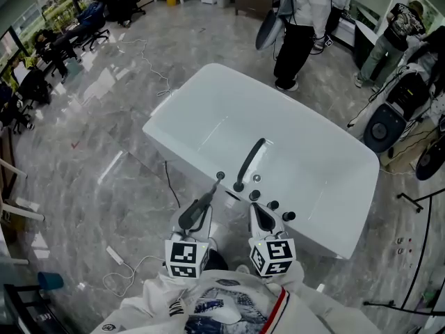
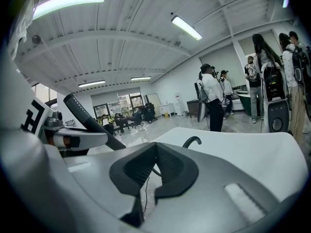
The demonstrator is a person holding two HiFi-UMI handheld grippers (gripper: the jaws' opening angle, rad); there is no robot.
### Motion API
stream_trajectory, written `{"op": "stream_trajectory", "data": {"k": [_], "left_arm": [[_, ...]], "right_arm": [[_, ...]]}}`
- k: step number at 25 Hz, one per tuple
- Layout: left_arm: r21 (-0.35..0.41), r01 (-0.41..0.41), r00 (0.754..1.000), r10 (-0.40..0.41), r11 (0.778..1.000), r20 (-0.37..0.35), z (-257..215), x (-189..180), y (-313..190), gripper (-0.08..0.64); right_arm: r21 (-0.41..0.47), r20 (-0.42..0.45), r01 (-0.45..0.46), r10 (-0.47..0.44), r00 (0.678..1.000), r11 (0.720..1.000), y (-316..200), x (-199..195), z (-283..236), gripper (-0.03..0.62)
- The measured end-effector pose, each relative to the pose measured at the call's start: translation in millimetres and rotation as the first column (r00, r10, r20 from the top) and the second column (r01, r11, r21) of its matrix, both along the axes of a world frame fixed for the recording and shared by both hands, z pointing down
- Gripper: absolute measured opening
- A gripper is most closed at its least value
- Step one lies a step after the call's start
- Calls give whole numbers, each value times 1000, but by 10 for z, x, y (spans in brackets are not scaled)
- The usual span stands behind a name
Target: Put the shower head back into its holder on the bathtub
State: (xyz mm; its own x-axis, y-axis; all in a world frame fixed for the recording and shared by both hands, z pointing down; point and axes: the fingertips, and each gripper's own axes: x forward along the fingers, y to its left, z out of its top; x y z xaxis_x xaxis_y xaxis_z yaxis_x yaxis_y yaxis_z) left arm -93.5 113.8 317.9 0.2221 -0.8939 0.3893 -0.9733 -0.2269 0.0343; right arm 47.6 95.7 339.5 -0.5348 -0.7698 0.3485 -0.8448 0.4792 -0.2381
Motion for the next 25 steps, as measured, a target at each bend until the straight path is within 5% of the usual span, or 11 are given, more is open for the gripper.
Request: {"op": "stream_trajectory", "data": {"k": [13, 25], "left_arm": [[-9, -64, 998, 64, 998, -16, 43, -258, -248, 138], [-32, -165, 985, 163, 986, -58, 130, -513, -403, 140]], "right_arm": [[-11, -23, -52, 52, 998, 999, -181, -276, 6, 6], [-27, -62, -194, 192, 980, 981, -157, -395, 40, 6]]}}
